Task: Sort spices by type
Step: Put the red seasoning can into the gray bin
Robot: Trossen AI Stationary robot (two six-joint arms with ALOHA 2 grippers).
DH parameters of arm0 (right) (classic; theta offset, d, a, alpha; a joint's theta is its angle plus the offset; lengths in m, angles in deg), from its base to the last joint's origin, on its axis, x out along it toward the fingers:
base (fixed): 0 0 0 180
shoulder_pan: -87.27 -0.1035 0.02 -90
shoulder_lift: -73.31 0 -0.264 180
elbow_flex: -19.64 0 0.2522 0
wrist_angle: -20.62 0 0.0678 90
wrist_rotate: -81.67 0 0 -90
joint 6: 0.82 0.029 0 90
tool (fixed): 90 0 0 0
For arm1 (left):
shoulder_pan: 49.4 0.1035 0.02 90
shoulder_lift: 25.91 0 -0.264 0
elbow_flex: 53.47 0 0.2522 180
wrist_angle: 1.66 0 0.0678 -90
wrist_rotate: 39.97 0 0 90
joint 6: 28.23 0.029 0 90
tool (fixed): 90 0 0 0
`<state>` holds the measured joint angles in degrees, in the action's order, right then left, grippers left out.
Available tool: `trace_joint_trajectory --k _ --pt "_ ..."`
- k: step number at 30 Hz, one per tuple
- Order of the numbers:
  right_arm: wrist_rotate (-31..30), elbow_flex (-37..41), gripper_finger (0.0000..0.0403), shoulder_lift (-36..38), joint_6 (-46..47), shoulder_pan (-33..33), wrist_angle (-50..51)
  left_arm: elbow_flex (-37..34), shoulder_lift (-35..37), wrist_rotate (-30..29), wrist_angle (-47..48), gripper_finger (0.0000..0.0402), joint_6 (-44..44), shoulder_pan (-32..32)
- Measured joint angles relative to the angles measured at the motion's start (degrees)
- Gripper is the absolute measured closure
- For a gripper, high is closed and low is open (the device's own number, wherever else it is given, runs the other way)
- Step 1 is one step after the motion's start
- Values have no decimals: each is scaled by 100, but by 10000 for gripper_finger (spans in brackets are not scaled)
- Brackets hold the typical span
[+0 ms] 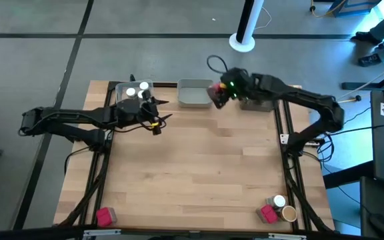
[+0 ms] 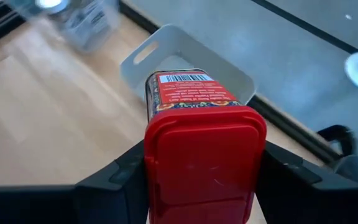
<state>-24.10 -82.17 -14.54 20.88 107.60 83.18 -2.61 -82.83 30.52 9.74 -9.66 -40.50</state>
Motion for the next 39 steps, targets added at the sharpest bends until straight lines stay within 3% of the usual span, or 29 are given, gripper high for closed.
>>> trace_joint_trajectory --k 6,13,20,39 --pt "399 -1063 180 -862 -97 512 237 0 -2 0 56 157 -16 -1" --pt "642 -1680 180 -1602 -99 1017 186 0 -2 0 54 157 -12 -1" --pt "1115 -1729 181 -2179 -73 1407 198 0 -2 0 36 157 2 -1" --pt "1149 -1730 179 -3217 205 1498 37 0 -4 0 -10 157 -9 -1"
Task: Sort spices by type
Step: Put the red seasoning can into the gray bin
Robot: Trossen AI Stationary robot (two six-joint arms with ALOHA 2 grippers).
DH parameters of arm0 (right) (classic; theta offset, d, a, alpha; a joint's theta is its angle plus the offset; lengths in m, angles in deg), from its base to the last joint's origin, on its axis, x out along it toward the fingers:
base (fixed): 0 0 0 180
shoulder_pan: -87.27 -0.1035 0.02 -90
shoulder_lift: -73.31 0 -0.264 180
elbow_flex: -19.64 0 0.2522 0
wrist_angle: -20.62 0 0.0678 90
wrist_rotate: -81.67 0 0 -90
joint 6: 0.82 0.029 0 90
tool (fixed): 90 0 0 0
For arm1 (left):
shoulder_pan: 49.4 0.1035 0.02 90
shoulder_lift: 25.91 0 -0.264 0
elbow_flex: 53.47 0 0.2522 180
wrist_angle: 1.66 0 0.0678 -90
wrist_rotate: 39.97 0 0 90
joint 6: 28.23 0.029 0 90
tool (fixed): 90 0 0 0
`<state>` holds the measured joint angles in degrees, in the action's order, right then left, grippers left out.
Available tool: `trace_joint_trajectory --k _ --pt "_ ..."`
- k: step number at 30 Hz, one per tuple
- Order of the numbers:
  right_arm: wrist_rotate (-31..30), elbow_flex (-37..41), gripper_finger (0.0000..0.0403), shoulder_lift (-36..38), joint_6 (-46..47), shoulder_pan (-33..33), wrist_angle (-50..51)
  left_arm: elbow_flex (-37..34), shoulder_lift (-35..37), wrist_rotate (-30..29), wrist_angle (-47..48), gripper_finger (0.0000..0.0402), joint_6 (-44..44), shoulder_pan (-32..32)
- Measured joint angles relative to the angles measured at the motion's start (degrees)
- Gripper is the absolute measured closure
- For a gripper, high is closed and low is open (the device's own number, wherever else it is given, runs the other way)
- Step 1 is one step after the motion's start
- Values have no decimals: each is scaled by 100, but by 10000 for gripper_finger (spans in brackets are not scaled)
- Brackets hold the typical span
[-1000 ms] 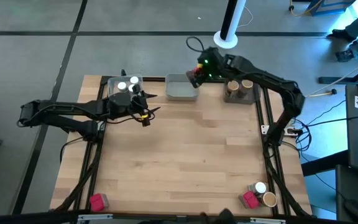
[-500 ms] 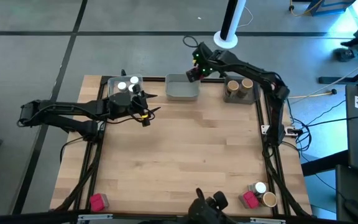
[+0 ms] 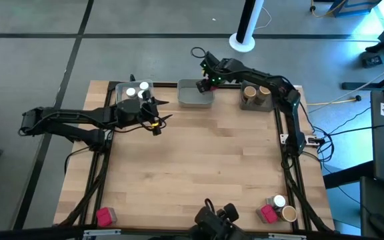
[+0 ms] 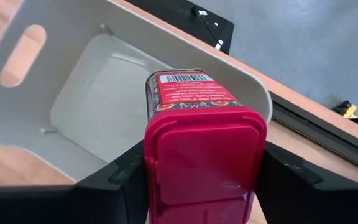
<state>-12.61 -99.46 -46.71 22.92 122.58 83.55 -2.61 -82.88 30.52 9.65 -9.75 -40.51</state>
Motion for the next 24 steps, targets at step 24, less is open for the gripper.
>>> trace_joint_trajectory --k 24 --pt "28 -10 178 -436 39 -2 -130 0 0 0 4 157 -7 0"
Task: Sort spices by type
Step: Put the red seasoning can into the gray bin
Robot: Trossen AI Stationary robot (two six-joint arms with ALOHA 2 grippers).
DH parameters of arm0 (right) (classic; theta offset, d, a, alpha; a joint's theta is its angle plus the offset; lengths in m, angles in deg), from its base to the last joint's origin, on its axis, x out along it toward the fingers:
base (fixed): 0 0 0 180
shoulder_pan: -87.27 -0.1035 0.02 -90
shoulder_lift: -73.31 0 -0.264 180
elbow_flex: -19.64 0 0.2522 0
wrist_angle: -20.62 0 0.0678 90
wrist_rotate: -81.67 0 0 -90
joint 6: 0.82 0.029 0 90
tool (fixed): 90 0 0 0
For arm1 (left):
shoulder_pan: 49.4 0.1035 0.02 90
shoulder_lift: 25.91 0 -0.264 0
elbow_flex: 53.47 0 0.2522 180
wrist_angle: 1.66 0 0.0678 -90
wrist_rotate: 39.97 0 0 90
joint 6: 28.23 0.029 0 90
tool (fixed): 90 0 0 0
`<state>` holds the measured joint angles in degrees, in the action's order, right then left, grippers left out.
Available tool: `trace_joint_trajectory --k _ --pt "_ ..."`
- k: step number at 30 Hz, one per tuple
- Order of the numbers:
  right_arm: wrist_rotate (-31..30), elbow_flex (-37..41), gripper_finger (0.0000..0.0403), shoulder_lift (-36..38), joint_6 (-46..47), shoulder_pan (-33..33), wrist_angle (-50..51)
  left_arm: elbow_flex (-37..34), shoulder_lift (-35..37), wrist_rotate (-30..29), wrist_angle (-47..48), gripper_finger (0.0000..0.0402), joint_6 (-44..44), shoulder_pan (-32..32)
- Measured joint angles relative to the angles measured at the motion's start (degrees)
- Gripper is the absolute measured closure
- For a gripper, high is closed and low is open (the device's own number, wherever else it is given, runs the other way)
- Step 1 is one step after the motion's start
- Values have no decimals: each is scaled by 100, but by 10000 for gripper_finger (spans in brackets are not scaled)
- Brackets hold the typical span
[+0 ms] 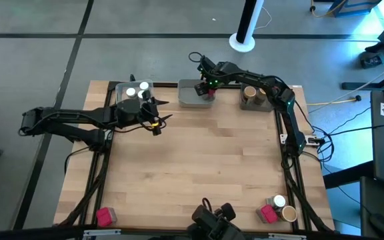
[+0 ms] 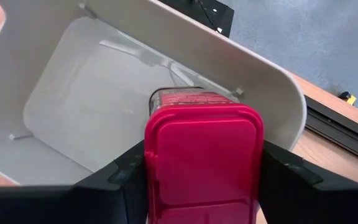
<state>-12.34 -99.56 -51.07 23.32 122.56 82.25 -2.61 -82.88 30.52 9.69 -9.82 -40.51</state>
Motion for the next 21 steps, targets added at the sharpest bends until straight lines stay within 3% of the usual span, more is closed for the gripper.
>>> trace_joint_trajectory --k 8,21 --pt "-96 6 174 -7 3 0 -72 0 0 0 2 157 0 0" --pt "-234 17 107 -20 -221 -7 -98 0 -2 195 61 157 -92 0"
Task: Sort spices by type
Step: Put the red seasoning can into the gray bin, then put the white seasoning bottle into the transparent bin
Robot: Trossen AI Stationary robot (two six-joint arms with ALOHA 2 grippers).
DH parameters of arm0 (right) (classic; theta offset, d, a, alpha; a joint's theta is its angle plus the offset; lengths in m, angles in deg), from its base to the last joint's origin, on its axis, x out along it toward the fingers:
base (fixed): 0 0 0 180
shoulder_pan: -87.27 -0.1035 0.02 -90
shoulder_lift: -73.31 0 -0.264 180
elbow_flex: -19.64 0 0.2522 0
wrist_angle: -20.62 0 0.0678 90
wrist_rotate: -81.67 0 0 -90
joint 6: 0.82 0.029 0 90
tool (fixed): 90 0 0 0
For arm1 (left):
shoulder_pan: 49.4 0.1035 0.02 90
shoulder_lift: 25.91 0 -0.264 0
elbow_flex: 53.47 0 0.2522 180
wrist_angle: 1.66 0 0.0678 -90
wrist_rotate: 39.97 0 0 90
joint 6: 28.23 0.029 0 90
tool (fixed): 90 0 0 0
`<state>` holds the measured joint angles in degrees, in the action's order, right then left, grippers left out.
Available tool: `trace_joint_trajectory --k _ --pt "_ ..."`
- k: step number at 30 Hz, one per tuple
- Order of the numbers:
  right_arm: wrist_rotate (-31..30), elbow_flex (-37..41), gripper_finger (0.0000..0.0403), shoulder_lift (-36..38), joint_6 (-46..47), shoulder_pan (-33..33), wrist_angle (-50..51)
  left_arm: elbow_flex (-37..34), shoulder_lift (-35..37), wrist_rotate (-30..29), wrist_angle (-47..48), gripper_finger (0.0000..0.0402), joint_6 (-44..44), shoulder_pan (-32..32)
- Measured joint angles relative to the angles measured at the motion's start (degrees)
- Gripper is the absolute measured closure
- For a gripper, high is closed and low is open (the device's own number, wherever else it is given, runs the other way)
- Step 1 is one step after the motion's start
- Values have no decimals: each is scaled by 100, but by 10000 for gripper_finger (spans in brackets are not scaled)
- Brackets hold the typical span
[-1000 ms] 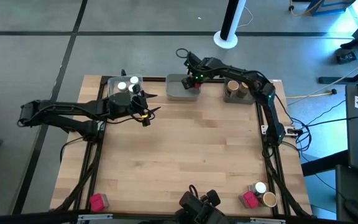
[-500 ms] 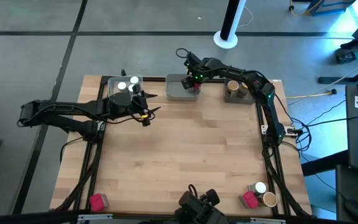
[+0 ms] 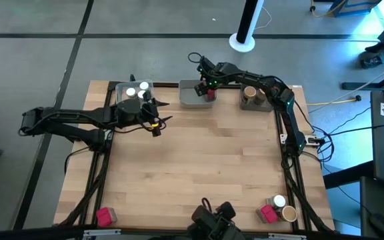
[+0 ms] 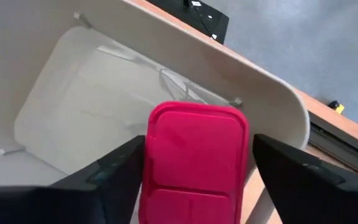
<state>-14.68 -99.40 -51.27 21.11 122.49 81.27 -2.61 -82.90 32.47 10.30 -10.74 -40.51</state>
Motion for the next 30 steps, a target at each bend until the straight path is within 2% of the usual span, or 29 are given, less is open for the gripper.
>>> trace_joint_trajectory --k 6,14,24,30 --pt "201 -172 96 22 -163 0 360 0 0 0 -13 157 49 0" --pt "-28 -1144 95 119 -432 -302 1458 0 0 0 -42 157 50 0" --pt "-70 -2373 95 328 -699 -1390 3247 0 0 0 -44 157 50 0" --pt "-299 -2492 95 469 -594 -2225 3763 1 0 0 -66 157 30 -2"
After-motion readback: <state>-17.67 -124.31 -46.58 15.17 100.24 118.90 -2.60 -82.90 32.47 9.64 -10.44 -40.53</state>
